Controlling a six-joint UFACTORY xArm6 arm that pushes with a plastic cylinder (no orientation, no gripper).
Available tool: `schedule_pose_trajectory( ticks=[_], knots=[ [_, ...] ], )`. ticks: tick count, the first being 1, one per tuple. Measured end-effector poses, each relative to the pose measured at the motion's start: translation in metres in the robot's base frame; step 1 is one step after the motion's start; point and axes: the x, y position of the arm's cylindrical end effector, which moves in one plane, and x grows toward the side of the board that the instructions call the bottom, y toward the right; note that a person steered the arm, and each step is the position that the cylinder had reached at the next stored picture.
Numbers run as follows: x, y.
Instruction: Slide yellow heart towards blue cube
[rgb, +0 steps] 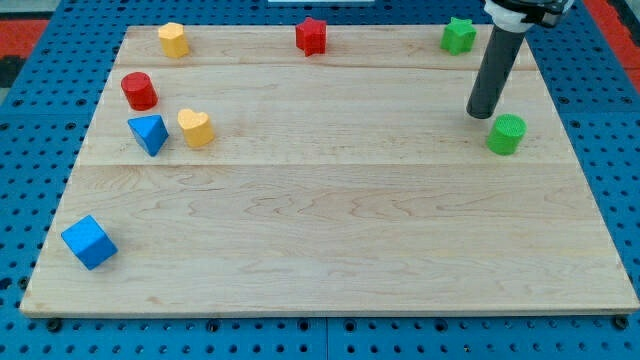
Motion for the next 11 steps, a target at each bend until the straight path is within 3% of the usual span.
schedule_pose_trajectory(
  ticks=[4, 7, 11],
  knots=[
    [0.000, -0.120],
    [-0.003, -0.331],
    [0.102, -0.341]
  ],
)
